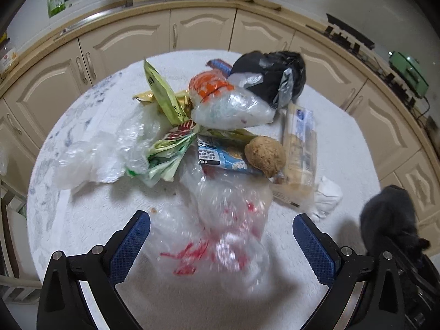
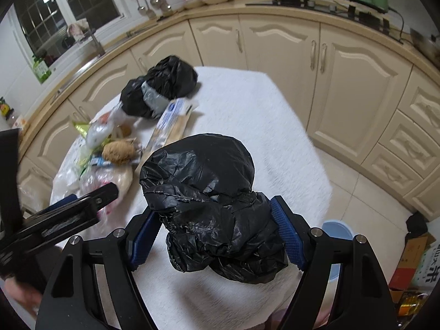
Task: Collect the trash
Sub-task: 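Grasp the clear plastic bag with the left gripper while the right holds the black bag, then carry both bags to the blue bucket and open both grippers over it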
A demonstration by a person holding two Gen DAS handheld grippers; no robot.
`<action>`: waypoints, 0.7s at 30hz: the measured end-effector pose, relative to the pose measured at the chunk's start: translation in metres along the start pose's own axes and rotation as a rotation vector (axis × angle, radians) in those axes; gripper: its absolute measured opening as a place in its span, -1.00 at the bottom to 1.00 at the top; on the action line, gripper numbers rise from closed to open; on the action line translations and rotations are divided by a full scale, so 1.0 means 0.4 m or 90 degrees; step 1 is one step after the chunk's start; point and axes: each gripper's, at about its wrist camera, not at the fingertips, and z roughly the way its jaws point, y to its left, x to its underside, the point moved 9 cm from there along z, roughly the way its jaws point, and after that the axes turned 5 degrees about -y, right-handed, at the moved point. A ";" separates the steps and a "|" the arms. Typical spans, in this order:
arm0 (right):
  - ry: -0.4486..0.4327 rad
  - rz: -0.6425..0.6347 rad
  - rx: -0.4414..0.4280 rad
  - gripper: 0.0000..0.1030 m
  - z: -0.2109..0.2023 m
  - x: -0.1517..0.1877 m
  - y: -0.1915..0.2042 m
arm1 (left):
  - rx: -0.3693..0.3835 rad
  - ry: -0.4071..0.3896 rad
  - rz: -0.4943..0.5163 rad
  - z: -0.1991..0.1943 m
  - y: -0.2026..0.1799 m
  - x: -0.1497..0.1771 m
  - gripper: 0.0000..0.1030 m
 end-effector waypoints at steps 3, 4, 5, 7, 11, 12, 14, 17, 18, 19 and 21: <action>0.004 0.003 0.013 0.55 0.011 -0.011 -0.016 | -0.007 0.016 -0.017 0.061 0.012 0.000 0.82; 0.005 0.002 0.019 0.55 0.014 -0.011 -0.020 | -0.007 0.016 -0.021 0.073 0.016 0.003 0.62; 0.006 0.001 0.025 0.55 0.017 -0.011 -0.025 | -0.004 0.020 -0.023 0.085 0.017 0.007 0.56; 0.011 -0.001 0.032 0.55 0.025 -0.010 -0.034 | -0.020 0.010 -0.006 0.085 0.017 0.012 0.30; 0.011 -0.003 0.031 0.55 0.029 -0.010 -0.037 | -0.037 0.004 0.007 0.073 0.010 0.027 -0.02; 0.010 -0.005 0.031 0.55 0.027 -0.008 -0.036 | -0.039 0.004 0.012 0.067 0.008 0.037 -0.03; 0.006 -0.009 0.028 0.54 0.022 -0.007 -0.033 | -0.036 0.008 0.013 0.058 0.006 0.053 -0.04; 0.001 -0.010 0.018 0.54 0.010 -0.004 -0.025 | -0.034 0.009 0.015 0.036 0.008 0.074 -0.05; 0.000 -0.011 0.016 0.54 0.005 -0.002 -0.021 | -0.037 0.009 0.017 0.024 0.006 0.082 -0.05; -0.002 -0.013 0.014 0.54 -0.002 0.001 -0.019 | -0.040 0.009 0.017 0.015 0.008 0.088 -0.05; -0.006 -0.016 0.012 0.54 -0.013 0.006 -0.016 | -0.058 0.005 0.020 -0.003 0.007 0.096 -0.05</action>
